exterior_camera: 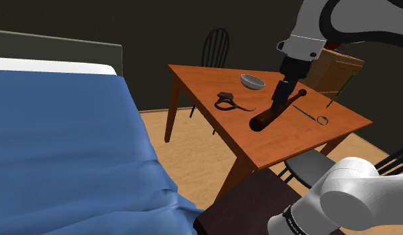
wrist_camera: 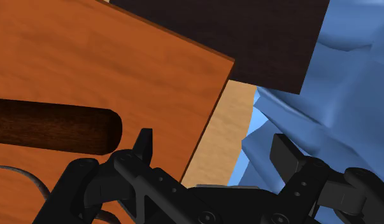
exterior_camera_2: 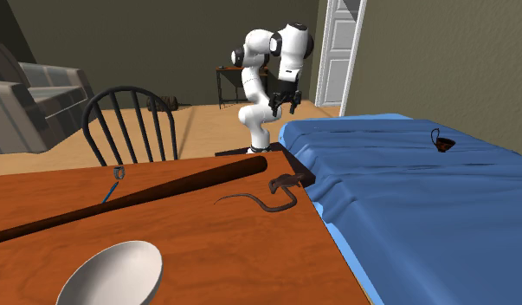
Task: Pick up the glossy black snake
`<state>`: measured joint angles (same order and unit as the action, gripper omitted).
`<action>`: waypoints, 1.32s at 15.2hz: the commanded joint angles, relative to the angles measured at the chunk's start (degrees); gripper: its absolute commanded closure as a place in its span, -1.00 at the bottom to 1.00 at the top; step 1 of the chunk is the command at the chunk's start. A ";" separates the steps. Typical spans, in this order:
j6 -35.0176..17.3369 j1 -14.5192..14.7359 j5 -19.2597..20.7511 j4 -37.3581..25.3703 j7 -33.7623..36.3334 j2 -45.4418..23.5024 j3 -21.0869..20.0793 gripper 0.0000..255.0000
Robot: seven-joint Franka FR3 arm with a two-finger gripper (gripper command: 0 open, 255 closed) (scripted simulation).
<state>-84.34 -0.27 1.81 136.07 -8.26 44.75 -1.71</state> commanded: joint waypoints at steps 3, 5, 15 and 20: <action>-3.32 -0.52 1.30 0.54 -2.22 -2.18 1.88 -1.00; -6.63 -1.03 2.43 0.76 -4.41 -4.67 3.72 -1.00; -22.06 -2.59 4.90 -3.13 -15.21 -20.97 12.42 -1.00; -28.22 -2.90 3.39 -8.11 -21.14 -30.86 16.11 -1.00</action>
<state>-111.30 -2.90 5.48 129.28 -27.62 16.15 13.33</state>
